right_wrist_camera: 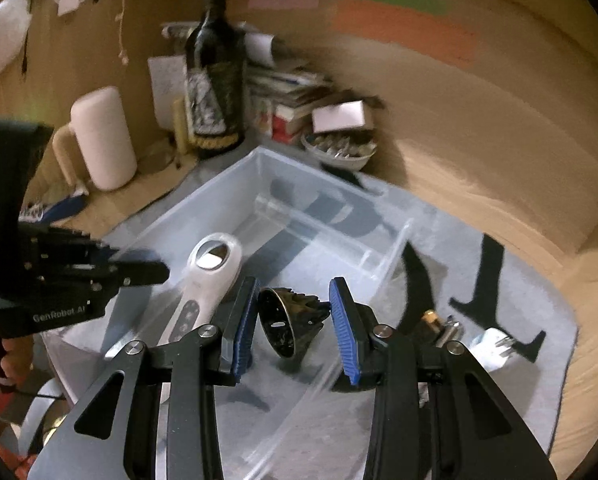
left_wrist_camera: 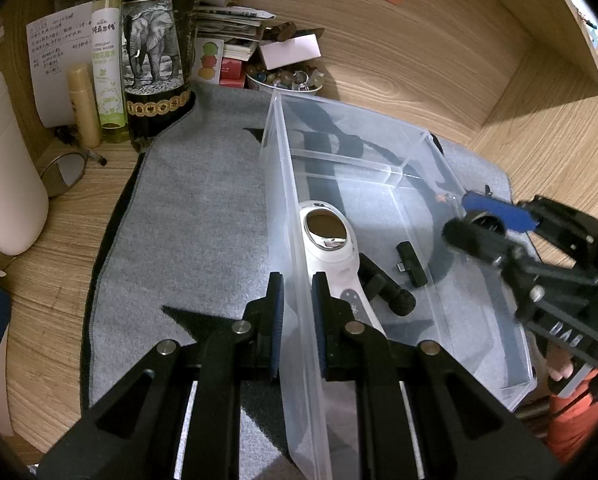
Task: Organize rigid objects
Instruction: 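Carry the round cap into the box and release it, then grasp the white plug adapter on the mat with the right tool, then carry the white plug adapter into the box and open the right tool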
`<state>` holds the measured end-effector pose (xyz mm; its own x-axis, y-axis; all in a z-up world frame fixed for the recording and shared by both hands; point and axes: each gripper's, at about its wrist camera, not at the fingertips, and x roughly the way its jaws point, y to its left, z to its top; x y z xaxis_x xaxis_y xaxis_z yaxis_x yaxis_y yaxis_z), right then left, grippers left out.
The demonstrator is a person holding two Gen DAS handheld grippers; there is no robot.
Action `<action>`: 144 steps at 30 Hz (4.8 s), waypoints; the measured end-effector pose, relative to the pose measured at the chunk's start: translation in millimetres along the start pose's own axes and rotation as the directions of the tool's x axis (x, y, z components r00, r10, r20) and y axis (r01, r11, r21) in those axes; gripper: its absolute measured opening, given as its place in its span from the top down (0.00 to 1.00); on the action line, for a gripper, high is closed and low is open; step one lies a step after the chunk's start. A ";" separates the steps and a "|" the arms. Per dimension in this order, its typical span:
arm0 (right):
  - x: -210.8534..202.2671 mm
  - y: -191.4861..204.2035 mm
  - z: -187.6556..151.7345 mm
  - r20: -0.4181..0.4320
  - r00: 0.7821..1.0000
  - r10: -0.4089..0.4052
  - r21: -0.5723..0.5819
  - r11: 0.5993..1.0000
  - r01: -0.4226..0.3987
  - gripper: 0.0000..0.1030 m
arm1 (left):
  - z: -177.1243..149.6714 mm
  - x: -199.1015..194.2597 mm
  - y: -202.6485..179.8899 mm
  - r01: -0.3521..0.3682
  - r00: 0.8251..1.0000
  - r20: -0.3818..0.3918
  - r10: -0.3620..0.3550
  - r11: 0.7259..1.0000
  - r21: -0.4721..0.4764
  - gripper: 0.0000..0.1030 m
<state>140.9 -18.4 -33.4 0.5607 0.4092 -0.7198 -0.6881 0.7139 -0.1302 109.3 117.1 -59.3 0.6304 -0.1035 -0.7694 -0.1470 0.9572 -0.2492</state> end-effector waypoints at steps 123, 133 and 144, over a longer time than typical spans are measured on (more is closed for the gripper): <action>36.9 -14.2 24.3 -0.076 0.996 -0.034 -0.011 0.999 0.033 0.62 | -2.8 -0.9 -0.7 -0.010 1.000 0.005 0.010 1.000 -0.005 0.88; 56.7 -10.0 19.5 -0.147 0.989 -0.007 -0.035 0.999 0.002 0.62 | -3.1 -0.7 -0.4 -0.011 1.000 0.007 0.011 1.000 -0.003 0.88; 36.3 -8.8 25.5 -0.084 0.996 -0.011 -0.023 1.000 0.009 0.51 | -2.7 -1.2 -0.8 -0.013 1.000 0.005 0.013 1.000 -0.002 0.88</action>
<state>179.0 4.7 -41.0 0.5274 0.3525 -0.7731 -0.6934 0.7044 -0.1518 106.5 115.7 -59.8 0.6325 -0.0895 -0.7694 -0.1567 0.9580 -0.2402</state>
